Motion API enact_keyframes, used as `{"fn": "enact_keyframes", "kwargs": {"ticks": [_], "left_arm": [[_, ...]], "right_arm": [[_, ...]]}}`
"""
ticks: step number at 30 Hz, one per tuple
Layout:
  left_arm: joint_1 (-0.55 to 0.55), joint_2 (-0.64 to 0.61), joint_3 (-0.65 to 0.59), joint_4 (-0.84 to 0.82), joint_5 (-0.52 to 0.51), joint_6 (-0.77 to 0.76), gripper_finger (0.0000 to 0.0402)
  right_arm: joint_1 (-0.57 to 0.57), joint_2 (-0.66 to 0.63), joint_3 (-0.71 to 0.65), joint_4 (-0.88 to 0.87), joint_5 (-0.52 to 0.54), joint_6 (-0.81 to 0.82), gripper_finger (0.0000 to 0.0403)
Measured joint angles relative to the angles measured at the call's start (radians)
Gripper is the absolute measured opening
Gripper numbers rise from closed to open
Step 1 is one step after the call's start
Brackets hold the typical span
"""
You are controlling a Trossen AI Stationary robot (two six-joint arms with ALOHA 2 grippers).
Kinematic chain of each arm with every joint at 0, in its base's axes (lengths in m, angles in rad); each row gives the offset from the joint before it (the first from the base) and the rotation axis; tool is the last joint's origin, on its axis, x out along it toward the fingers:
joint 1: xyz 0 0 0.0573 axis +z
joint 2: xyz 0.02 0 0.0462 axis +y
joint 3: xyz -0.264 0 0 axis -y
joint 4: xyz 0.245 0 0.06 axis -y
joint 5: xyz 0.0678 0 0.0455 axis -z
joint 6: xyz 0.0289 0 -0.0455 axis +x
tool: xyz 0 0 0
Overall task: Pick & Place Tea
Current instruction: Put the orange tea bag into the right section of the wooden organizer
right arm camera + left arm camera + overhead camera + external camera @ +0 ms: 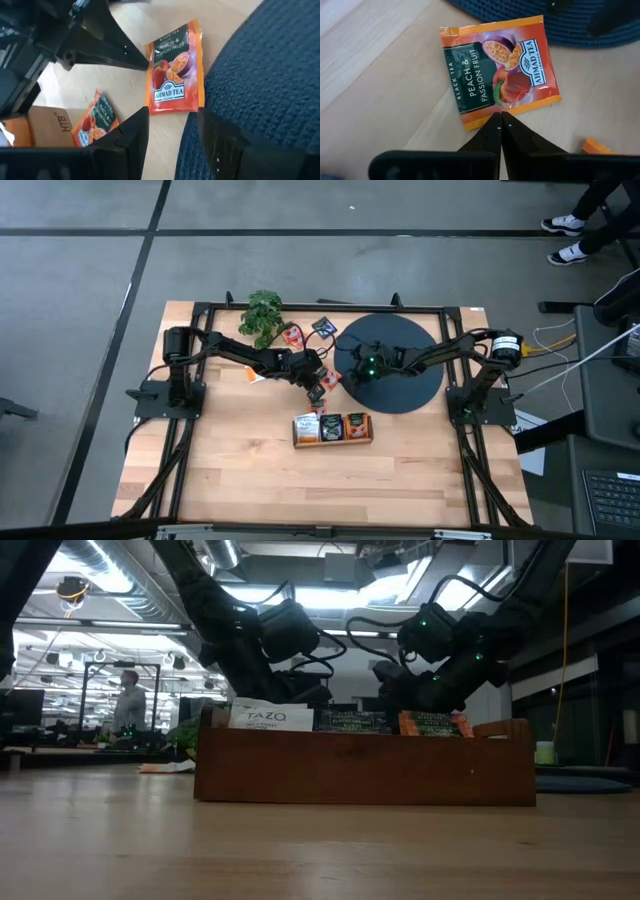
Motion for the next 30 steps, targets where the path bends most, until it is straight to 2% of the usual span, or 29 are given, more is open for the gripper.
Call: {"fn": "enact_keyframes", "kwargs": {"ticks": [10, 16, 21, 27, 30], "left_arm": [[0.0, 0.001, -0.001, 0.015, -0.003, -0.019, 0.0002], [0.0, 0.001, -0.001, 0.017, -0.003, -0.023, 0.0003], [0.0, 0.002, -0.002, 0.036, -0.004, -0.024, 0.0003], [0.001, 0.003, -0.002, 0.038, -0.004, -0.027, 0.0002], [0.001, 0.003, -0.002, 0.038, -0.004, -0.033, 0.0003]], "right_arm": [[-0.034, 0.0, 0.0, -0.044, 0.008, 0.055, 0.0168], [-0.044, 0.021, 0.001, -0.045, -0.039, 0.101, 0.0168], [-0.043, 0.094, 0.065, -0.035, -0.108, 0.102, 0.0168], [-0.037, 0.144, 0.155, -0.065, -0.11, 0.08, 0.0166], [-0.037, 0.144, 0.181, -0.111, -0.111, 0.054, 0.0148]]}}
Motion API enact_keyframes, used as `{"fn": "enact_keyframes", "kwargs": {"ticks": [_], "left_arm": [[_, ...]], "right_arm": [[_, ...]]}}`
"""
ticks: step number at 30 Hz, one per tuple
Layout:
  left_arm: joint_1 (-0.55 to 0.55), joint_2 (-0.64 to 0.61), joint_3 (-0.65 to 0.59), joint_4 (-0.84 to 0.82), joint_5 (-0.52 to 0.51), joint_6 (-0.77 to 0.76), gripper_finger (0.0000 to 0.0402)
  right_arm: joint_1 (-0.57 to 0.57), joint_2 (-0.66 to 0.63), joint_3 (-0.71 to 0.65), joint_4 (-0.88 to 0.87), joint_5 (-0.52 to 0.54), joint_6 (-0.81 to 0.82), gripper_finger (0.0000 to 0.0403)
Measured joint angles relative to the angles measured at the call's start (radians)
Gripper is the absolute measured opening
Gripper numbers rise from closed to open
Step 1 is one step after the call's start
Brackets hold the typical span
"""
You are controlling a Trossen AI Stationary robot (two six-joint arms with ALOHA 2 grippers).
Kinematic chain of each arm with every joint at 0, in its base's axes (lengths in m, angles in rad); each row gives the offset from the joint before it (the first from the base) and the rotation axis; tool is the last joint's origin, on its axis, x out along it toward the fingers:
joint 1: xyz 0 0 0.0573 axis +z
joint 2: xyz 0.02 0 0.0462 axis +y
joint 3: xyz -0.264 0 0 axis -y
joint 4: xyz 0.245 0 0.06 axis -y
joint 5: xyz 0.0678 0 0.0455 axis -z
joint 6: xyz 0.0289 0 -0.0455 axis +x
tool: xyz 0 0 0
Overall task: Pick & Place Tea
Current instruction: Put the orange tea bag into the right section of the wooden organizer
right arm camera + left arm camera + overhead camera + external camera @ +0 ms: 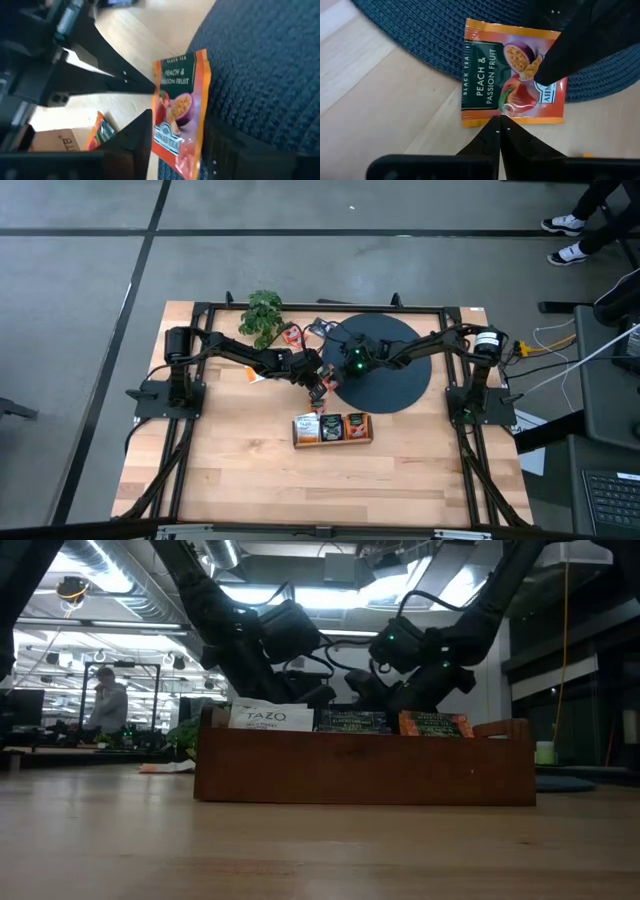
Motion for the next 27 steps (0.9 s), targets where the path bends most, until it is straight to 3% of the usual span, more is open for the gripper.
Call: {"fn": "enact_keyframes", "kwargs": {"ticks": [10, 15, 23, 27], "left_arm": [[0.0, -0.007, 0.0, -0.002, 0.02, 0.0, 0.0007], [0.001, -0.045, 0.001, -0.01, 0.095, 0.002, 0.0006], [0.014, -0.193, 0.002, -0.068, 0.014, 0.02, 0.0024], [0.05, -0.276, 0.002, -0.105, 0.076, 0.022, 0.005]], "right_arm": [[0.0, 0.0, 0.009, -0.058, -0.002, -0.033, 0.0011], [0.0, 0.0, 0.009, -0.06, -0.001, -0.053, 0.0013], [-0.001, -0.047, 0.009, -0.057, 0.007, -0.12, 0.0007], [-0.003, -0.093, 0.01, -0.063, 0.007, -0.162, 0.0004]]}}
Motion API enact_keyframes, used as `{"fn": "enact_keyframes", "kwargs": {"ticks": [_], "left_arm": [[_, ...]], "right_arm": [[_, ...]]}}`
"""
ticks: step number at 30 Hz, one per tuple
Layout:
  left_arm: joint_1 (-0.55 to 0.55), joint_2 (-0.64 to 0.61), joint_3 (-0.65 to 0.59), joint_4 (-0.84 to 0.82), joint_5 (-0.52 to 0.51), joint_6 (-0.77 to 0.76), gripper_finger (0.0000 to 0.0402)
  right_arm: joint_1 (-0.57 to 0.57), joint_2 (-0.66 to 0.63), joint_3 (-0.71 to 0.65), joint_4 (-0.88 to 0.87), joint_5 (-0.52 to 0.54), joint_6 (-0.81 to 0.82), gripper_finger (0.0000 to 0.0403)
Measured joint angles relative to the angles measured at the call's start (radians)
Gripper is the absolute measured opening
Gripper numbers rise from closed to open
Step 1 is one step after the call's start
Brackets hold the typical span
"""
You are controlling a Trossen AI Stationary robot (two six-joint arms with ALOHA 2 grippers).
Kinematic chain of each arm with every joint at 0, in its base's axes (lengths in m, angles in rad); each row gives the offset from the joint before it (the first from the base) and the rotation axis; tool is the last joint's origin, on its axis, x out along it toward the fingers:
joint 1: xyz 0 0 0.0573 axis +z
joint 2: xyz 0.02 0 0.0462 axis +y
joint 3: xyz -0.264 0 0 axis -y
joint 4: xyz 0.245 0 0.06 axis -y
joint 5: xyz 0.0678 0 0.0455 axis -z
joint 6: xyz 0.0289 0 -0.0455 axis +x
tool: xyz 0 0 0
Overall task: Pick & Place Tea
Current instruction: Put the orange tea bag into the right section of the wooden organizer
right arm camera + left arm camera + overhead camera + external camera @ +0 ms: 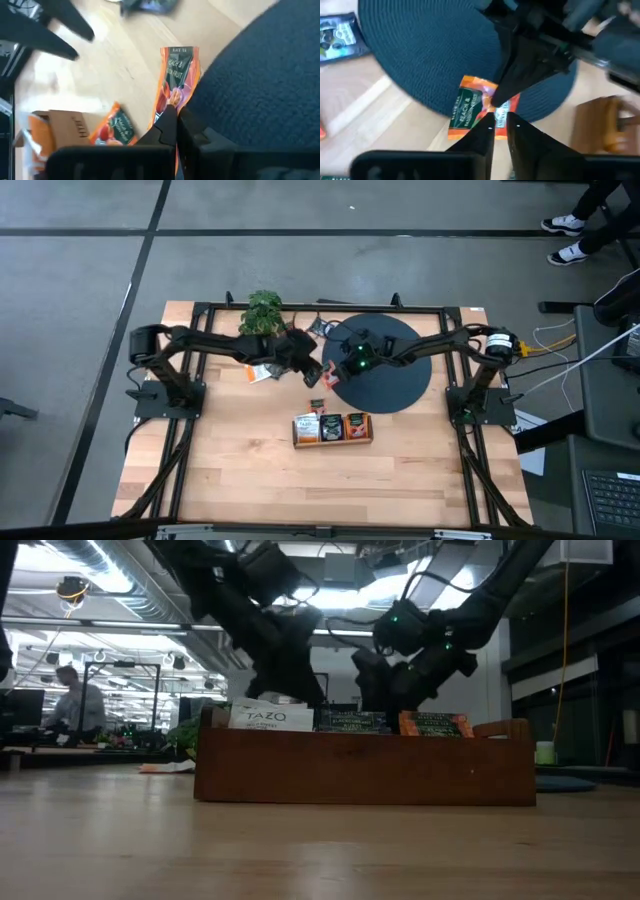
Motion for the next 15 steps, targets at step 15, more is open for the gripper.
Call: {"fn": "enact_keyframes", "kwargs": {"ticks": [15], "left_arm": [[0.135, -0.182, 0.0, -0.13, 0.277, 0.104, 0.0137]], "right_arm": [[0.048, -0.178, 0.0, -0.005, 0.0, -0.105, 0.0003]]}}
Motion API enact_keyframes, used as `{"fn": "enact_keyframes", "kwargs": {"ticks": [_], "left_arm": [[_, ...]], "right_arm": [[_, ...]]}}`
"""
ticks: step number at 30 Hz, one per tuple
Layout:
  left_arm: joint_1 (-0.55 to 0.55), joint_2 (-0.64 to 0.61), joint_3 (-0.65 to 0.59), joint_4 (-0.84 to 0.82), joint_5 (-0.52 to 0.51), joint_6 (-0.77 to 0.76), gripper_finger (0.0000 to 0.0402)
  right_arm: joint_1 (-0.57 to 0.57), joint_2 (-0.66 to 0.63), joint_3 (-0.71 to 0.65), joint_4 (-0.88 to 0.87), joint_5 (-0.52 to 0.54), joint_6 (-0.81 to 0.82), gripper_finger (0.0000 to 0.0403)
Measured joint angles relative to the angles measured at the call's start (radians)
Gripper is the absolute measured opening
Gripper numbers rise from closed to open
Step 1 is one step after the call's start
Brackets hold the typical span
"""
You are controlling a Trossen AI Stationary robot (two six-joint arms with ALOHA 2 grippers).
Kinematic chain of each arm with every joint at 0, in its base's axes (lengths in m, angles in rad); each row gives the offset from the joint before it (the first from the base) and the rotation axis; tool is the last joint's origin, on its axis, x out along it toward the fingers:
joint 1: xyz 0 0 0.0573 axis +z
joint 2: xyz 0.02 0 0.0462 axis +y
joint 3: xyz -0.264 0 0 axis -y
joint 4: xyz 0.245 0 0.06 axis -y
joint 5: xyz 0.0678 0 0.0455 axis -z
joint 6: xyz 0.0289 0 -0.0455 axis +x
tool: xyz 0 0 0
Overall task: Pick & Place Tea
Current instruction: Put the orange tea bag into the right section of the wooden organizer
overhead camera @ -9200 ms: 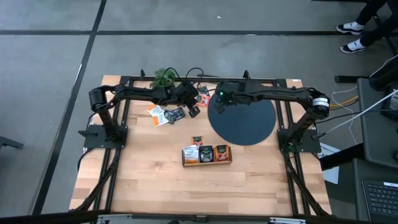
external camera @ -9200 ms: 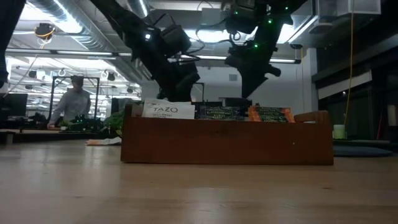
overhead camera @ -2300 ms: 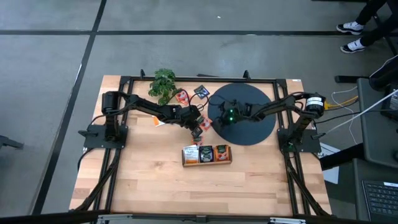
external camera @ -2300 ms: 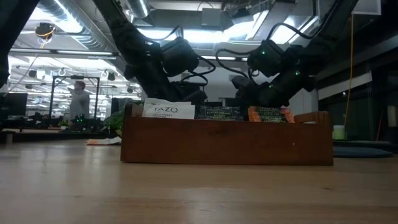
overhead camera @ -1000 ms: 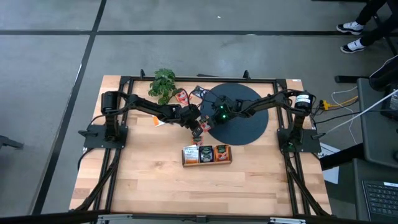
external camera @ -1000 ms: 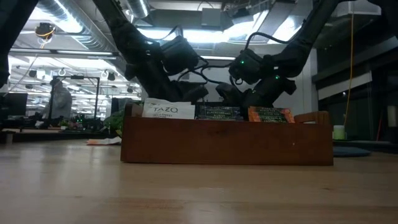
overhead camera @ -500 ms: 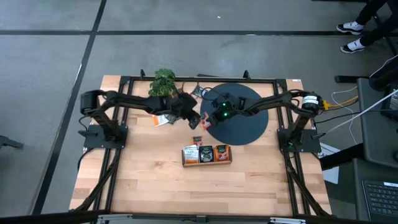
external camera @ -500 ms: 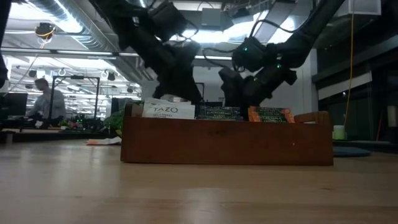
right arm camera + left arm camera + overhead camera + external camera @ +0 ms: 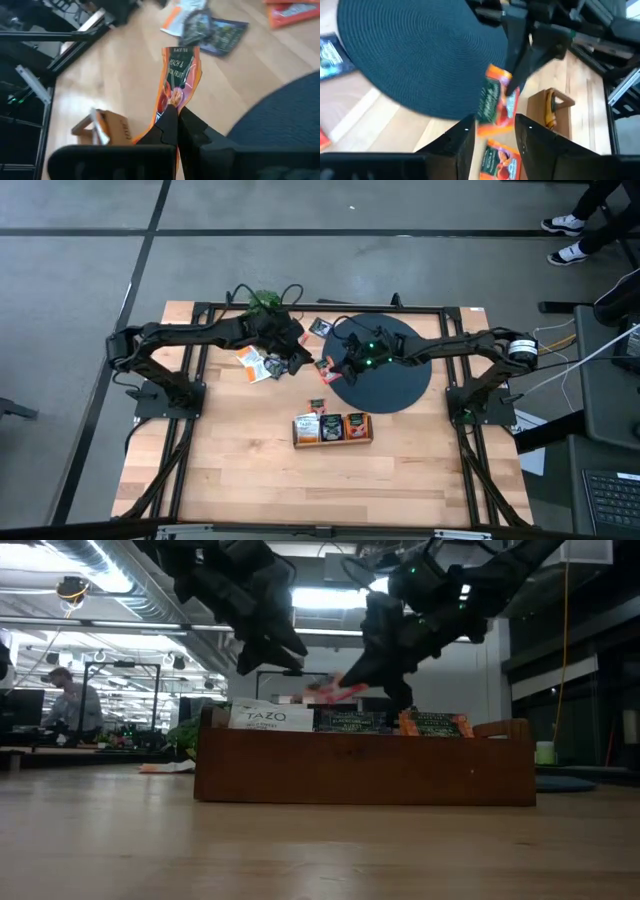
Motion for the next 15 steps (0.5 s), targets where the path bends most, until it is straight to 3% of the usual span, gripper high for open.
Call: {"fn": "enact_keyframes", "kwargs": {"ticks": [4, 10, 15], "left_arm": [[0.012, -0.022, 0.0, -0.01, 0.028, -0.002, 0.0141], [0.007, -0.024, 0.0, -0.008, 0.18, 0.014, 0.0141], [-0.01, -0.023, 0.0, -0.008, 0.18, 0.014, 0.0141]], "right_arm": [[0.018, -0.018, 0.0, 0.004, 0.0, -0.017, 0.0003], [0.039, -0.02, 0.031, 0.006, 0.038, -0.034, 0.0003], [0.05, -0.02, 0.099, -0.029, 0.036, -0.081, 0.0003]]}}
